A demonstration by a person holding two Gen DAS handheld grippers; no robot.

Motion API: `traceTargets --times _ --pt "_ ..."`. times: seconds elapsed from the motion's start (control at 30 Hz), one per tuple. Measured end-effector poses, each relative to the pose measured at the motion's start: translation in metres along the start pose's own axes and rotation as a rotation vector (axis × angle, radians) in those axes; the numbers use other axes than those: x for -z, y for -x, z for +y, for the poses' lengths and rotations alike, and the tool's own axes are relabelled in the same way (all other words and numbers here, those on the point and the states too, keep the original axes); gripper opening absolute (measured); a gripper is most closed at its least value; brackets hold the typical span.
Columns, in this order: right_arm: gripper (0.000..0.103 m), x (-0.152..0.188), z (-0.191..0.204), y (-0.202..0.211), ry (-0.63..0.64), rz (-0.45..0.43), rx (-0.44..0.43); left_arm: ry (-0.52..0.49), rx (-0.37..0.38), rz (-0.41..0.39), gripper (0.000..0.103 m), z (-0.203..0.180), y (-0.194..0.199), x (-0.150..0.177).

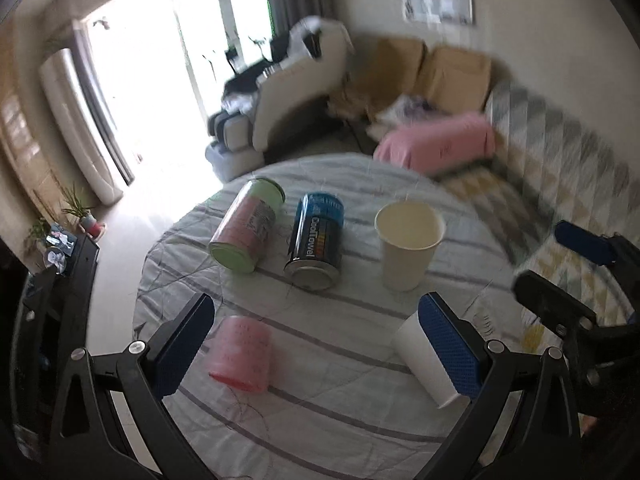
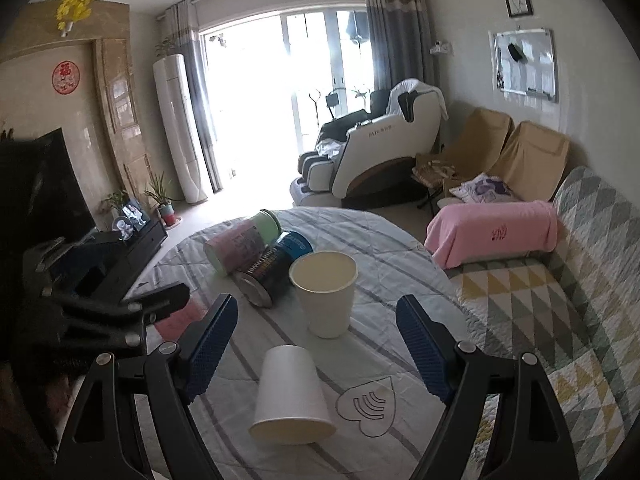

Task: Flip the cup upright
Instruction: 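Move the left gripper toward the blue CoolTowel can lying on its side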

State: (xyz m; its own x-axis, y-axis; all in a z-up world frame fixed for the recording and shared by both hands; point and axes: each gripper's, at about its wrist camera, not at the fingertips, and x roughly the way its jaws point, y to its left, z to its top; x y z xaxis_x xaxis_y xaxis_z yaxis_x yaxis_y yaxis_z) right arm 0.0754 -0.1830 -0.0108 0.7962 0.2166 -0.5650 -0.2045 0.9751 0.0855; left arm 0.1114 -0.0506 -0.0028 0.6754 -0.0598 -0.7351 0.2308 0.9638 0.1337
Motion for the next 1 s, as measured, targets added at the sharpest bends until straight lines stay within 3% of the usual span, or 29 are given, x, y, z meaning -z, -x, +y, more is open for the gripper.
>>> traceTargets --times 0.13,0.4,0.6,1.0 --pt "0.083 0.001 -0.013 -0.018 -0.016 0.025 -0.013 -0.055 -0.048 0.065 0.103 -0.007 -0.026 -0.023" --pt "0.083 -0.009 -0.034 -0.049 -0.019 0.046 -0.052 -0.130 -0.008 0.229 0.103 -0.017 -0.094 -0.061" --pt "0.083 -0.018 -0.042 -0.066 -0.006 0.043 -0.074 -0.069 0.120 0.302 0.103 -0.006 -0.117 -0.092" --pt "0.083 -0.026 -0.052 -0.098 0.008 0.074 -0.096 0.038 0.160 0.499 0.101 0.004 -0.192 -0.115"
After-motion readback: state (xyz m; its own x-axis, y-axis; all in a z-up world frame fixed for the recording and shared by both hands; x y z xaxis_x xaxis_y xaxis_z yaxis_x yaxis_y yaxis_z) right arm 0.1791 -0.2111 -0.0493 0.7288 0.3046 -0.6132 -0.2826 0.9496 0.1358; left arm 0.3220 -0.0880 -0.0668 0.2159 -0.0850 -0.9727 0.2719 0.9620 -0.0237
